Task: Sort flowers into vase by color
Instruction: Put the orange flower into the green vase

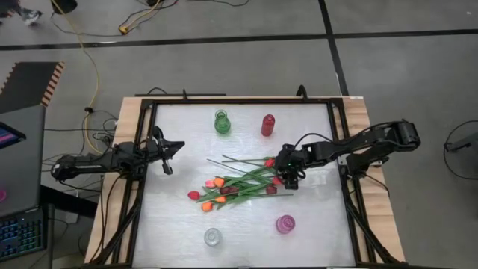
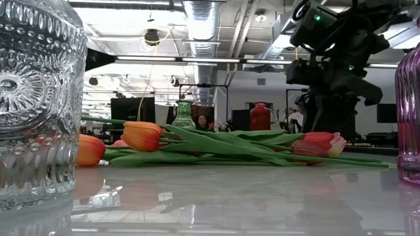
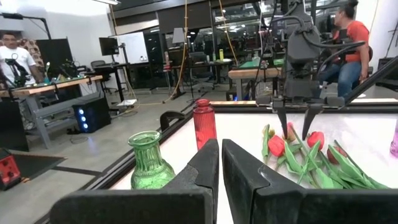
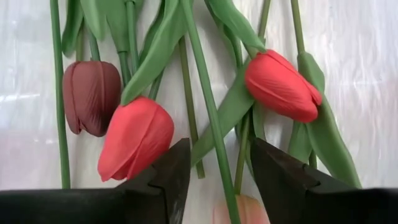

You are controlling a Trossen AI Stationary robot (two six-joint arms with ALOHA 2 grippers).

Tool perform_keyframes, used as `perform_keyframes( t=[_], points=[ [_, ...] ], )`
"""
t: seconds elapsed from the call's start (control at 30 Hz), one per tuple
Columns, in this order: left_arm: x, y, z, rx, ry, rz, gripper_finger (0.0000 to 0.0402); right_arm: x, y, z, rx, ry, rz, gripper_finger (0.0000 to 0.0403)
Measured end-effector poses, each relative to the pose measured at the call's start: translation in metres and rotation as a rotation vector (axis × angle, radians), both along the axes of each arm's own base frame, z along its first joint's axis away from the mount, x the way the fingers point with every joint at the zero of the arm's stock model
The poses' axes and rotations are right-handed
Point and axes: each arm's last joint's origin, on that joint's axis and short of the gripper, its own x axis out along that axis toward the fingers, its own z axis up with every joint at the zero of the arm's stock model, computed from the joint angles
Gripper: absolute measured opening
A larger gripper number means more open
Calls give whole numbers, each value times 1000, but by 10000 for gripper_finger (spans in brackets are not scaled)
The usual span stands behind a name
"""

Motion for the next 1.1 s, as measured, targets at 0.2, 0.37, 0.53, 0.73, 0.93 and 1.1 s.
perform_keyframes(
  t=[0.2, 0.37, 0.53, 0.73, 0.93, 1.1],
  points=[
    [0, 0, 0, -1, 0, 0, 9, 0, 0, 0, 0, 1, 0, 132],
    [0, 0, 0, -2, 0, 0, 9, 0, 0, 0, 0, -1, 0, 83],
    [0, 0, 0, -2, 0, 0, 9, 0, 0, 0, 0, -1, 0, 30],
    [0, 0, 0, -2, -1, 0, 9, 3, 0, 4, 0, -13, 0, 25],
    [0, 0, 0, -3, -1, 0, 9, 15, 1, 25, 1, -51, 0, 25],
    [0, 0, 0, -2, -1, 0, 9, 24, 1, 46, -1, -67, 5, 25]
  ],
)
